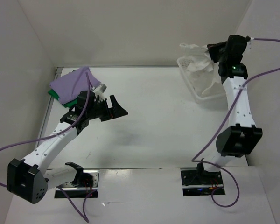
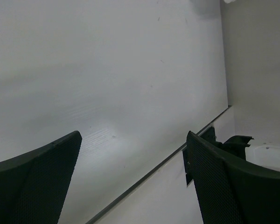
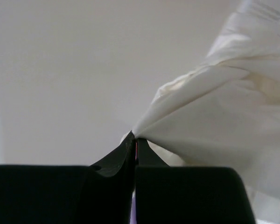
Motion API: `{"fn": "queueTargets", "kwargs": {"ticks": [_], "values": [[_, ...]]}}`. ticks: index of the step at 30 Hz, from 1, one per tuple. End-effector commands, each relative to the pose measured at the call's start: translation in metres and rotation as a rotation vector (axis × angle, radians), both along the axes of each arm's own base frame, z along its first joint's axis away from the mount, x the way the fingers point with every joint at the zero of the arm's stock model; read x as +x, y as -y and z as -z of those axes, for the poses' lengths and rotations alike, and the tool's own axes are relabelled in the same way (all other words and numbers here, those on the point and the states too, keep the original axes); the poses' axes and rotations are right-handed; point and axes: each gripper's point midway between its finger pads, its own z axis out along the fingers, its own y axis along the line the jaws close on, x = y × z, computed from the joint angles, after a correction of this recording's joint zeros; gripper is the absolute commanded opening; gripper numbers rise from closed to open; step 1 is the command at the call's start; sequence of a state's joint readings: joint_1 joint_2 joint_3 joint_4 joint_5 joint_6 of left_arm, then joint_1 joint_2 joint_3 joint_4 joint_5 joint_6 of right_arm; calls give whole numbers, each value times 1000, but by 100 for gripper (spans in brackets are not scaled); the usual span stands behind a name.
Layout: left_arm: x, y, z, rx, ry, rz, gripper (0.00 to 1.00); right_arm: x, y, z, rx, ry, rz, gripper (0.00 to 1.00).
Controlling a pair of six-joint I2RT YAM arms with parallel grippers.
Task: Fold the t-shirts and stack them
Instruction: Move the tshirt to the center of the board
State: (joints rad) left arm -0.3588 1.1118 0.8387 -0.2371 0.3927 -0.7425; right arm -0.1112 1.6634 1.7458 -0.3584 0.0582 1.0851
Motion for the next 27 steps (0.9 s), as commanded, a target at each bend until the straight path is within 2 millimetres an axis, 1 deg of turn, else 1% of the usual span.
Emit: {"fn": "queueTargets", "kwargs": {"ticks": [1, 2, 3, 4, 5, 6, 7, 8, 9, 10, 11, 12, 13, 14, 15, 16, 17, 18, 19, 20, 21, 22, 23, 24, 26, 27], "values": [[12, 4, -36, -63, 72, -3, 100, -55, -33, -109, -93, 277, -168, 0], [14, 7, -41, -82, 72, -3, 100, -67, -41, -126, -97, 318, -204, 0], [20, 1, -46, -90, 75, -31, 100, -81, -50, -146, -101, 359, -246, 0], [22, -2, -46, -99, 65, -51, 100, -105, -68, -165, -104, 404, -343, 0], [24, -7, -52, -109, 65, -71, 100, -118, -78, -177, -83, 433, -392, 0], [28, -13, -52, -115, 59, -97, 100, -134, -99, -188, -73, 471, -466, 0], [35, -27, -56, -127, 63, -149, 100, -158, -115, -206, -81, 521, -521, 0], [35, -36, -56, -119, 58, -181, 100, -173, -132, -212, -65, 539, -584, 0], [38, -43, -54, -118, 44, -215, 100, -183, -148, -213, -33, 541, -633, 0], [44, -56, -51, -107, 40, -264, 100, -198, -176, -215, 4, 565, -730, 1], [46, -60, -54, -106, 39, -278, 100, -217, -192, -215, 41, 577, -810, 1], [49, -65, -59, -102, 49, -298, 100, -215, -207, -193, 116, 519, -857, 1], [51, -68, -63, -104, 59, -308, 100, -227, -227, -186, 144, 512, -921, 3], [58, -77, -63, -95, 64, -331, 100, -231, -233, -177, 144, 489, -940, 4], [62, -82, -71, -90, 81, -340, 100, -222, -236, -152, 101, 433, -932, 6], [68, -85, -69, -87, 71, -351, 100, -218, -233, -133, 90, 379, -906, 9], [70, -87, -67, -73, 71, -338, 100, -212, -229, -110, 84, 324, -885, 20], [72, -87, -63, -63, 65, -333, 100, -203, -225, -66, 89, 230, -887, 28], [72, -87, -62, -60, 53, -333, 100, -196, -215, -38, 50, 163, -864, 34], [72, -87, -62, -53, 59, -329, 100, -187, -199, -6, 36, 72, -810, 46], [72, -89, -65, -41, 79, -330, 100, -181, -186, 38, 10, -21, -749, 49], [68, -91, -60, -32, 67, -341, 100, -181, -174, 60, -39, -67, -717, 51], [68, -95, -57, -9, 68, -350, 100, -180, -166, 81, -53, -117, -696, 53], [66, -96, -50, 16, 64, -336, 100, -186, -161, 113, -50, -194, -691, 55], [59, -94, -42, 54, 44, -312, 100, -199, -165, 133, -86, -248, -748, 55], [53, -88, -30, 92, 32, -264, 100, -213, -172, 154, -101, -327, -771, 50]]}}
